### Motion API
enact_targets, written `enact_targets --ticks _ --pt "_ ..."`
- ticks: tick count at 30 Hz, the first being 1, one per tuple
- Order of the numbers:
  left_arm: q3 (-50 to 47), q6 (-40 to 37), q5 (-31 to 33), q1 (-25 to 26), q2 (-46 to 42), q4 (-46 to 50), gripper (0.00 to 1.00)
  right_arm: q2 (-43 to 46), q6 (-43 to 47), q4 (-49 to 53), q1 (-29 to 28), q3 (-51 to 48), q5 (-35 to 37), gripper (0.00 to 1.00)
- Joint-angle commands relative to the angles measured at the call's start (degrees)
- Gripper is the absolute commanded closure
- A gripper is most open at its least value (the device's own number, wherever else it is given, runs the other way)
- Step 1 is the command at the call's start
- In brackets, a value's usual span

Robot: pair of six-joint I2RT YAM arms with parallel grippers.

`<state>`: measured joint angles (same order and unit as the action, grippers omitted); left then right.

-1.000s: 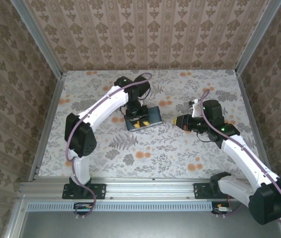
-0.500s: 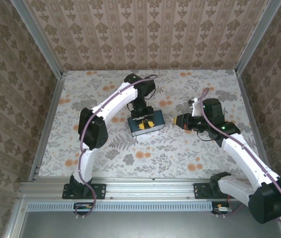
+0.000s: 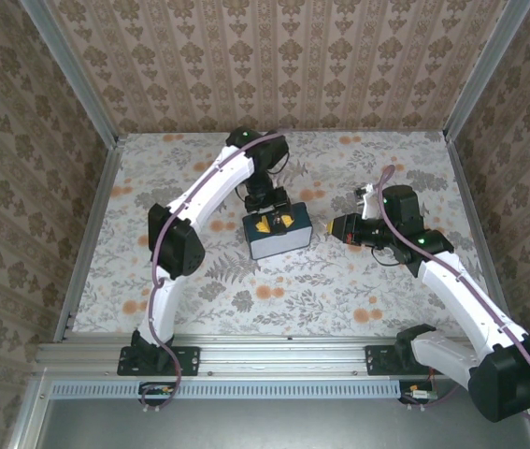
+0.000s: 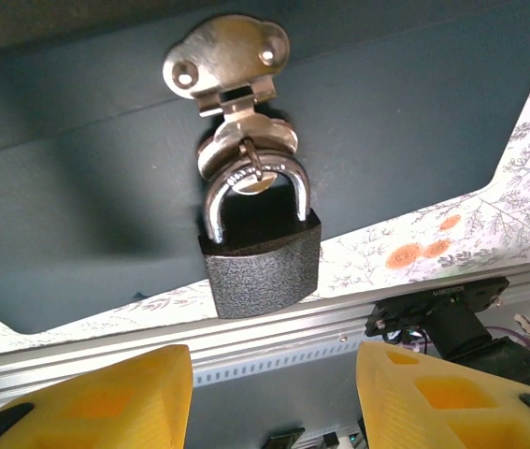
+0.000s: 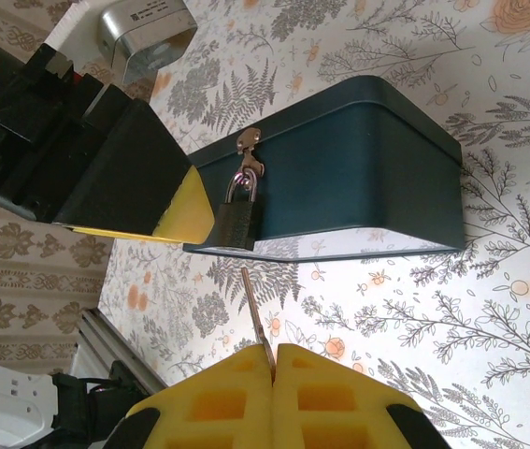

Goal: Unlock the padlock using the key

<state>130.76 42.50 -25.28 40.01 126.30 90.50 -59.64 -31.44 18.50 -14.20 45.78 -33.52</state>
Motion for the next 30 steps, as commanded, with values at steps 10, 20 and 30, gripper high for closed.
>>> enact_targets --ticks 10,20,30 --pt "-7.0 -27.0 32.7 2.3 -14.3 -19.3 0.52 1.8 -2.2 1.4 -4.0 -1.5 0.7 1.0" --pt "-46.8 -67.2 19.9 1.0 -36.9 -55.7 0.45 3.3 -0.9 6.4 -5.6 -0.5 2.3 1.0" --pt "-51.2 -110.9 -28.8 -11.1 -40.3 -51.6 0.33 0.7 -0.4 7.6 -5.7 0.0 3.2 1.0"
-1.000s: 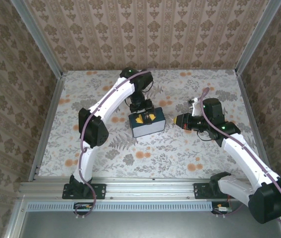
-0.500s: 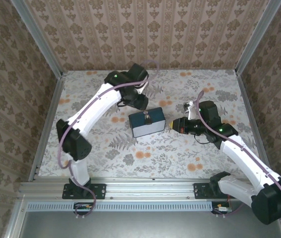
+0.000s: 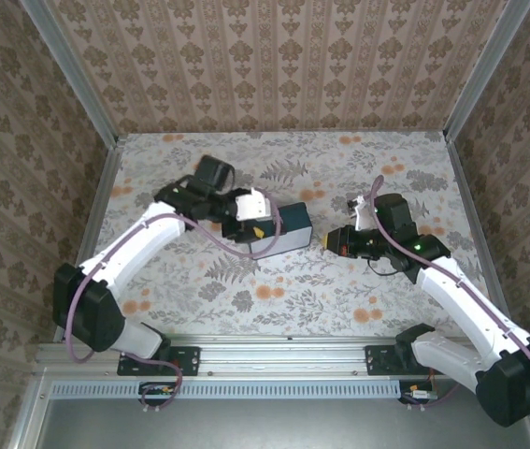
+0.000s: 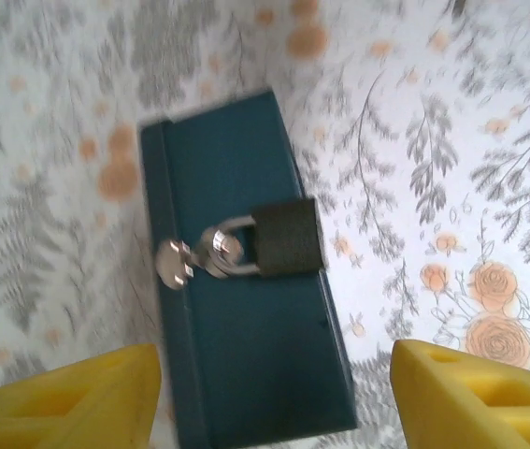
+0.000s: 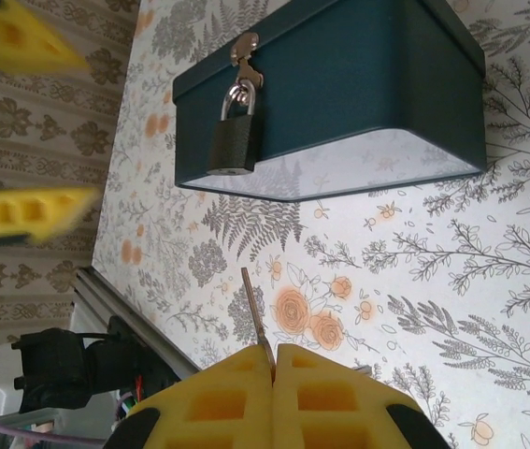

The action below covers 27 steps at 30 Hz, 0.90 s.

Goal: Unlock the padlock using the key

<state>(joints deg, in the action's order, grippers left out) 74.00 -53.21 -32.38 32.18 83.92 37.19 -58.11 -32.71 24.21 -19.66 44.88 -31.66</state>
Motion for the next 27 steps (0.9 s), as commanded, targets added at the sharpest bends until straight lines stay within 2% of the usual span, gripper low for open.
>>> enact_targets --ticks 1,5,7,14,18,24,27 --pt "6.9 -17.9 -23.0 -3.2 3.7 3.9 0.33 -1.2 0.9 2.4 -0.2 1.5 1.5 1.0" --pt "12.6 -29.0 -19.3 -1.3 11.0 16.5 0.34 -1.6 0.9 3.5 -0.2 2.6 2.4 1.0" --pt "14.1 -32.0 -19.3 -1.5 13.8 20.0 0.34 -1.8 1.0 4.1 -0.2 2.9 2.5 1.0" --pt "15.2 -37.9 -20.8 -1.8 18.1 18.9 0.33 -3.2 0.9 5.8 -0.2 3.1 3.1 1.0" --pt "17.5 -40.2 -18.7 -0.7 22.1 19.1 0.34 -3.2 0.6 6.2 -0.2 2.7 3.4 1.0" --pt "23.3 -43.5 -17.0 -0.9 28.5 22.8 0.34 -3.0 0.7 6.2 -0.1 3.4 3.9 1.0" --pt "28.2 -45.8 -16.8 -1.0 31.8 27.7 0.35 -3.6 0.6 6.2 -0.1 3.3 3.7 1.0"
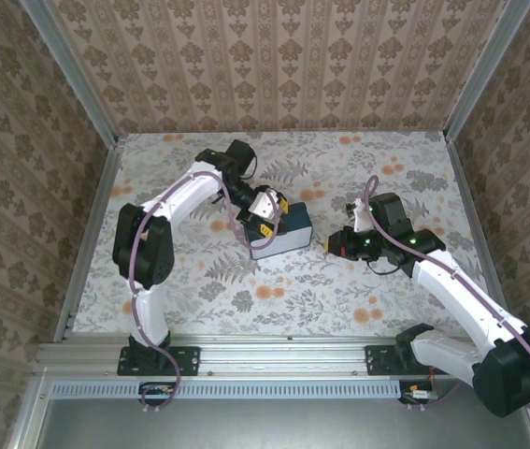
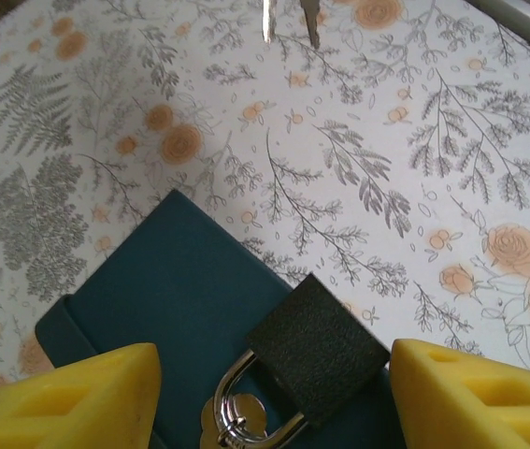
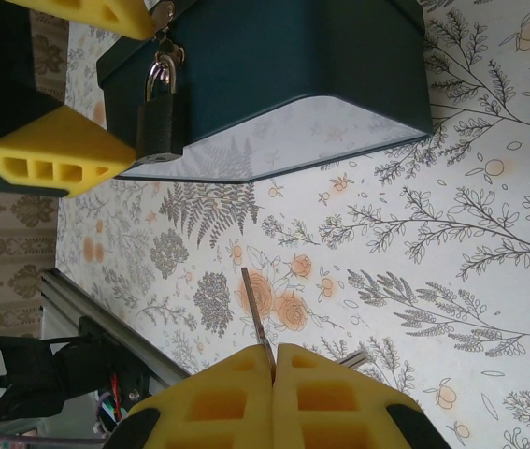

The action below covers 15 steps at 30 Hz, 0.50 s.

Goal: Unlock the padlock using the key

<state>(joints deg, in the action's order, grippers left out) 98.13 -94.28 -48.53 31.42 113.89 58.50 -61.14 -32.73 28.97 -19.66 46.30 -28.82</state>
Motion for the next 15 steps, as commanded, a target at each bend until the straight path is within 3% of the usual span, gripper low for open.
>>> enact_targets --ticks 1,15 --pt "5.8 -5.8 -0.8 -0.2 2.9 8.6 0.36 -0.9 0.6 1.4 -0.2 1.9 0.7 1.0" --pt "10.2 -6.9 3.2 2.5 7.6 14.6 0.43 -4.3 2.0 -1.1 -0.1 2.2 -1.7 1.0"
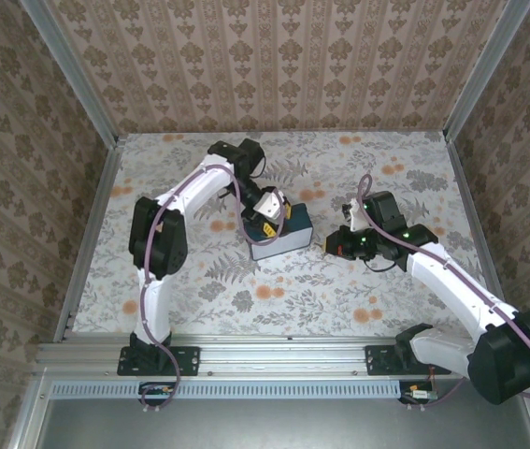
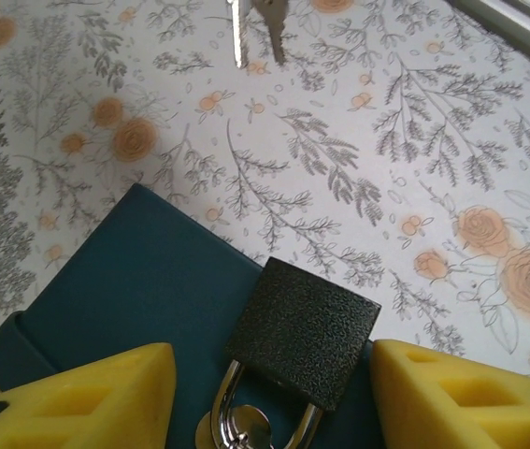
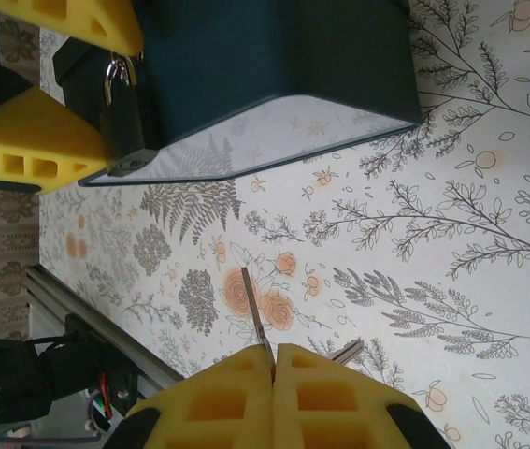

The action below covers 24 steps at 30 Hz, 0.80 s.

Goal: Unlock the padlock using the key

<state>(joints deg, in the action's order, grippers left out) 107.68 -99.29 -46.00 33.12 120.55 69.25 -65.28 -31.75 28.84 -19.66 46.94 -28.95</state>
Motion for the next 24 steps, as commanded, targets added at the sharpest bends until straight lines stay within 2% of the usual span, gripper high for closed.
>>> enact_targets --ticks 1,6,12,20,24 --pt "0.5 -1.4 0.9 0.9 0.9 3.5 0.43 -0.1 1.0 -1.1 -0.1 1.5 -1.7 1.0" --pt "1.5 0.6 1.3 1.3 1.8 2.9 0.47 0.3 0.7 -2.0 0.0 1.2 -2.3 1.0" --pt "1.6 2.0 1.5 2.0 1.8 1.6 0.42 1.1 0.5 -2.3 0.0 0.0 -2.0 1.0" --pt "4.7 -0.6 -2.2 2.4 1.8 8.2 0.44 0.2 0.4 -3.4 -0.1 -1.0 -2.0 1.0" --pt "3.9 0.0 -1.7 2.5 1.0 8.0 0.45 0.1 0.3 -3.7 -0.1 -1.2 -1.9 1.0"
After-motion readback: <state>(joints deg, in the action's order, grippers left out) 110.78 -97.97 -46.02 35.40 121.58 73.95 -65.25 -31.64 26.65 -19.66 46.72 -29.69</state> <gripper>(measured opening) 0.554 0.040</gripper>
